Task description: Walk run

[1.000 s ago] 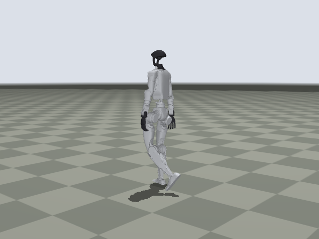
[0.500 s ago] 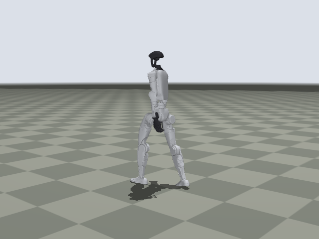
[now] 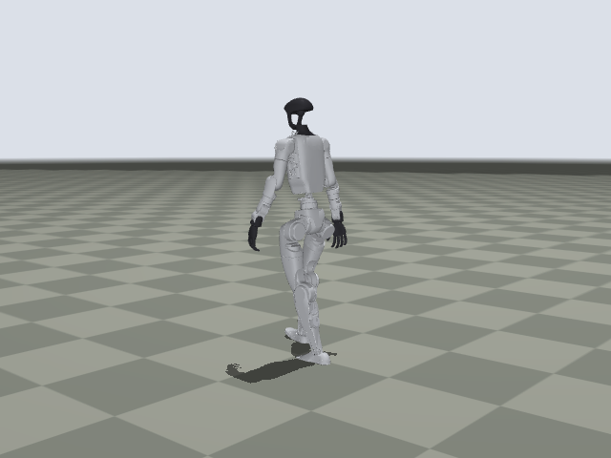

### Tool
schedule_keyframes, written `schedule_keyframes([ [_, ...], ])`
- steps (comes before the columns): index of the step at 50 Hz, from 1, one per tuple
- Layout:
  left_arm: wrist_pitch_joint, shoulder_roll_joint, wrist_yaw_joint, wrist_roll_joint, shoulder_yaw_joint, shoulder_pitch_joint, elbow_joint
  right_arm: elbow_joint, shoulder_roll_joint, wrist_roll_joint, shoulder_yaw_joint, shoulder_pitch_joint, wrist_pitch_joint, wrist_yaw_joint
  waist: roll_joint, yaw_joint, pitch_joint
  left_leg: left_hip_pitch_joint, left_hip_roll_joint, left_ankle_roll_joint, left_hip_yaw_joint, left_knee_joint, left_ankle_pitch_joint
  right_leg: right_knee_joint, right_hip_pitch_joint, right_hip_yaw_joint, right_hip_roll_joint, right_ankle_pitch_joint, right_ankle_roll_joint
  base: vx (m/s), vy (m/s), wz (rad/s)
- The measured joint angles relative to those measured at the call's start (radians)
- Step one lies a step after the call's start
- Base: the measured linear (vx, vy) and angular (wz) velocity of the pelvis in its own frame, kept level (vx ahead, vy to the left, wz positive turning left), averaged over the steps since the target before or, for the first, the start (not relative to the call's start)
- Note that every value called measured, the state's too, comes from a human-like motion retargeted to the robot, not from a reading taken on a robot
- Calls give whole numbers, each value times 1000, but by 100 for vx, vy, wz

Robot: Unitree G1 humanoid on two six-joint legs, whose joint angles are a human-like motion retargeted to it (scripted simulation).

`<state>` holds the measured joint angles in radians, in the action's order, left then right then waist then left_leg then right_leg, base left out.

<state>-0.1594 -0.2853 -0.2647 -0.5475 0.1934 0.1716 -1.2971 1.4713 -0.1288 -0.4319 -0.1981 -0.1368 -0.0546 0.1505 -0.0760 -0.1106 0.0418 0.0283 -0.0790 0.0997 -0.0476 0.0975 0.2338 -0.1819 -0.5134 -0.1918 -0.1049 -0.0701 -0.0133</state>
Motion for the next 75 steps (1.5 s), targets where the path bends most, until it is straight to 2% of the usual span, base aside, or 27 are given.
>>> schedule_keyframes([
  [5,-6,18,-3,-6,-8,-7,-15,17,-12,15,-10,2,10,14,2,-19,20,66,5,-48,-7,26,21,-60,3,-182,-43,30,-50,67,-9,11],
  [7,1,22,-9,-38,7,-38,-33,28,-14,17,5,5,8,10,1,-4,27,87,6,-70,-8,62,-32,-103,11,-150,-42,61,-75,93,-16,30],
  [10,13,45,20,-113,26,-103,-73,50,-9,16,12,20,15,2,-5,9,23,84,19,-97,-42,199,-215,-144,68,-39,-40,11,-71,82,-11,58],
  [13,38,69,67,-161,30,-154,-144,52,-4,24,32,34,17,-22,-58,-30,13,9,30,-63,-152,452,-399,-69,205,-111,-104,-18,-61,78,-15,24],
  [15,63,77,71,-183,31,-170,-183,46,-10,19,43,60,14,-31,-82,-44,-1,-71,52,-51,-183,642,-367,-41,267,-122,-126,-40,-47,66,-14,56],
  [17,83,86,66,-205,49,-189,-202,38,-18,-4,56,99,18,-36,-92,-56,-14,-145,122,-28,-252,762,-289,-13,322,-143,-128,-55,-38,47,-11,50],
  [20,97,101,77,-201,75,-224,-225,16,-31,-18,89,163,26,-38,-80,-80,-24,-273,157,-58,-260,808,-227,48,405,-196,-97,-69,-30,53,-10,14],
  [23,104,104,88,-178,88,-259,-247,-34,-35,7,125,213,11,0,-62,-111,-26,-383,140,-104,-240,692,-188,86,461,-210,-55,-86,-19,60,-11,-12],
  [27,125,105,93,-180,98,-279,-274,-121,-33,17,147,262,-15,27,-29,-161,-40,-467,98,-118,-192,386,-172,122,543,-217,10,-122,-4,55,-5,-24],
  [32,146,102,74,-207,97,-271,-300,-187,-33,-32,170,300,-37,-7,-15,-214,-51,-530,54,-145,-45,119,-254,146,633,-215,37,-162,44,61,3,-37],
  [35,157,95,64,-217,98,-265,-299,-197,-26,-61,187,298,-52,-12,-23,-221,-52,-537,42,-129,-30,127,-304,138,668,-183,33,-168,78,73,13,-30],
  [38,164,94,69,-217,97,-251,-286,-180,-21,-90,182,261,-63,7,-40,-244,-31,-539,56,-56,-89,235,-262,114,693,-169,2,-117,161,68,14,-51],
  [40,161,99,71,-209,100,-244,-270,-159,-15,-104,172,227,-64,10,-59,-266,-26,-524,54,-42,-92,263,-222,77,697,-151,-37,-48,217,72,18,-74],
  [43,151,105,68,-178,84,-234,-249,-109,-13,-118,140,170,-51,-10,-37,-269,6,-449,72,-27,-98,232,-170,-23,682,-161,-57,116,244,75,25,-52],
  [45,140,104,56,-153,75,-226,-235,-73,-15,-115,131,137,-36,-35,3,-248,28,-386,104,-24,-94,198,-148,-155,638,-132,-49,243,233,83,29,-54],
  [47,131,95,40,-136,66,-208,-218,-54,-19,-106,125,113,-25,-50,46,-216,39,-332,142,-28,-92,173,-125,-325,573,-140,-37,296,216,54,17,-48],
  [50,112,63,35,-118,36,-157,-196,-35,-31,-83,109,87,-18,-47,85,-182,43,-267,179,-35,-121,140,-93,-566,435,-163,-69,201,178,60,15,-46],
  [53,93,26,54,-113,-2,-86,-192,-19,-30,-71,64,57,-7,-38,78,-143,36,-205,153,-34,-146,83,-86,-667,286,-183,-97,134,151,43,8,12],
  [57,69,5,58,-101,-24,-15,-170,-7,-26,-48,27,14,1,-37,58,-97,33,-131,108,-43,-156,17,-75,-549,144,-176,-66,60,120,58,8,36],
  [62,24,-2,33,-48,-29,47,-99,4,-18,-33,-8,-22,11,-24,31,-25,11,-18,41,-58,-134,-33,-28,-120,38,-141,-3,-14,15,49,1,51],
  [65,4,-1,23,-28,-34,62,-65,11,-11,-12,-19,-21,15,-10,34,-3,9,34,46,-82,-134,-40,2,39,-15,-89,52,-57,-9,86,-7,38],
  [67,-2,7,25,-26,-39,60,-61,12,-10,1,-18,-18,17,1,38,0,14,57,47,-100,-124,-30,16,58,-28,-113,63,-69,-21,47,0,20],
  [69,-4,18,24,-34,-36,52,-69,13,-11,6,-16,-6,19,7,38,6,22,72,38,-115,-101,-10,13,13,-35,-134,55,-49,-68,69,-6,23],
  [70,-4,23,20,-42,-34,44,-76,12,-11,5,-14,-2,18,7,39,10,29,78,35,-124,-91,2,4,-19,-33,-148,46,-34,-97,102,-13,57],
  [72,1,30,11,-71,-31,11,-95,10,-10,-1,-11,-5,12,8,34,42,36,103,30,-147,-66,45,-54,-47,2,-228,6,40,-97,92,-8,86],
  [73,6,35,11,-95,-24,-11,-102,12,-10,-6,-10,-5,9,11,28,45,36,115,25,-160,-64,72,-103,-78,1,-130,10,59,-97,94,-8,78],
  [75,13,52,28,-134,-16,-52,-115,17,-6,-12,-17,-3,10,13,24,46,36,119,31,-171,-67,137,-211,-117,23,-69,2,46,-95,91,-8,62],
])
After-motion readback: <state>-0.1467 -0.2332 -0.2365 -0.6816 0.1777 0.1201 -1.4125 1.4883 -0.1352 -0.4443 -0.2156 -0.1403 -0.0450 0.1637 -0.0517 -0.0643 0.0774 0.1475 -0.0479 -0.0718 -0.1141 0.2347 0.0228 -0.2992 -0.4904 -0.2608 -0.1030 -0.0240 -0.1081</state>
